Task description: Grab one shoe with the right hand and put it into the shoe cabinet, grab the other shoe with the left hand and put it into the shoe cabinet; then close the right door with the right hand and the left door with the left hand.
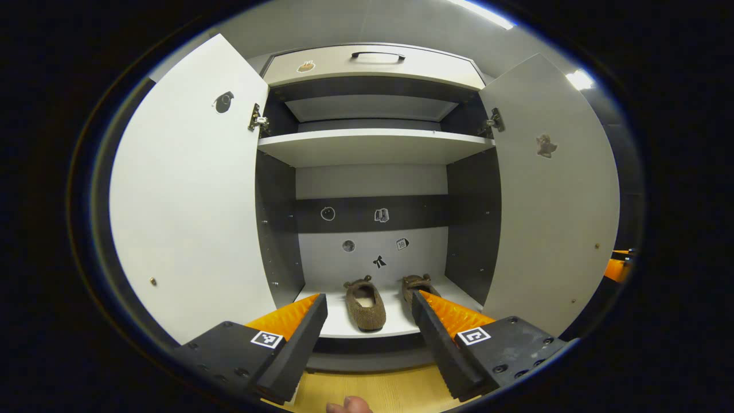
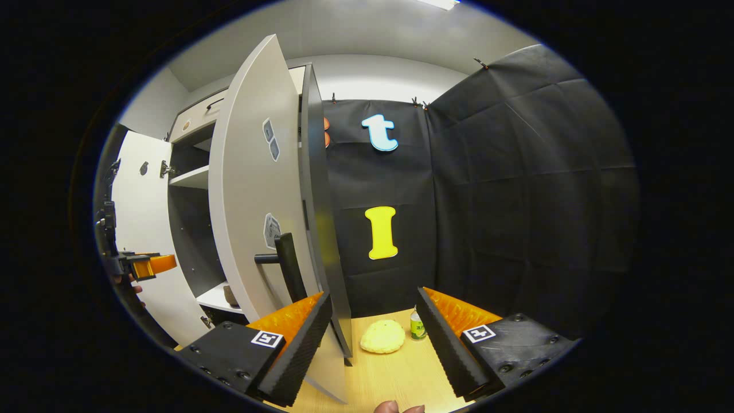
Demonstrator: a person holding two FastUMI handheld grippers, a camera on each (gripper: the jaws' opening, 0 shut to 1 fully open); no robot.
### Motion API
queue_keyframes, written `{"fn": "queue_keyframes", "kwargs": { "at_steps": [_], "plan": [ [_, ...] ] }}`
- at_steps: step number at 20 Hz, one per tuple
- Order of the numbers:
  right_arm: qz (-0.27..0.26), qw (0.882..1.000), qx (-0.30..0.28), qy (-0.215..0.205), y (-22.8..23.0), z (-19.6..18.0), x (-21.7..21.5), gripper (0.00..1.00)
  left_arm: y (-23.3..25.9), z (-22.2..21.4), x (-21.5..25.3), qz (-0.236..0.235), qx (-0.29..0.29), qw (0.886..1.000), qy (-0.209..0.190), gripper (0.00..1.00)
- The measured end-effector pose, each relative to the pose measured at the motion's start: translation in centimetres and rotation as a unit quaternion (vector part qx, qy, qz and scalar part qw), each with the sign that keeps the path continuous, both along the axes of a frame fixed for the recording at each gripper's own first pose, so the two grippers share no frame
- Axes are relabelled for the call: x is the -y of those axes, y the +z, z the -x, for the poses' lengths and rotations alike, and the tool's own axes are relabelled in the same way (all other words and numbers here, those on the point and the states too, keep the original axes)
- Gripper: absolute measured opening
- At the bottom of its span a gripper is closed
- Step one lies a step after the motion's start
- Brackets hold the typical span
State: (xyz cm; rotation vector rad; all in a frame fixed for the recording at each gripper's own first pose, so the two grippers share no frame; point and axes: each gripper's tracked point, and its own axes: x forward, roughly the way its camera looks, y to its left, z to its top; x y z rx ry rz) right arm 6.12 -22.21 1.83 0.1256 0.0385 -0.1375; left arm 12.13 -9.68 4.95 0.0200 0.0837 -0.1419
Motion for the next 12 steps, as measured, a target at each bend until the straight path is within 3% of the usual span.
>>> {"fn": "queue_keyframes", "kwargs": {
  "at_steps": [5,12],
  "plan": [
    [0.002,1.0,0.002,0.009,0.1,-0.6,-0.7,0.98,-0.4,5.4,0.1,0.006,0.008,1.0,0.001,0.94],
    [0.011,1.0,0.014,-0.01,-0.1,0.0,-1.0,0.98,-2.4,9.4,-2.6,0.032,-0.004,0.999,-0.002,0.95]
  ]
}}
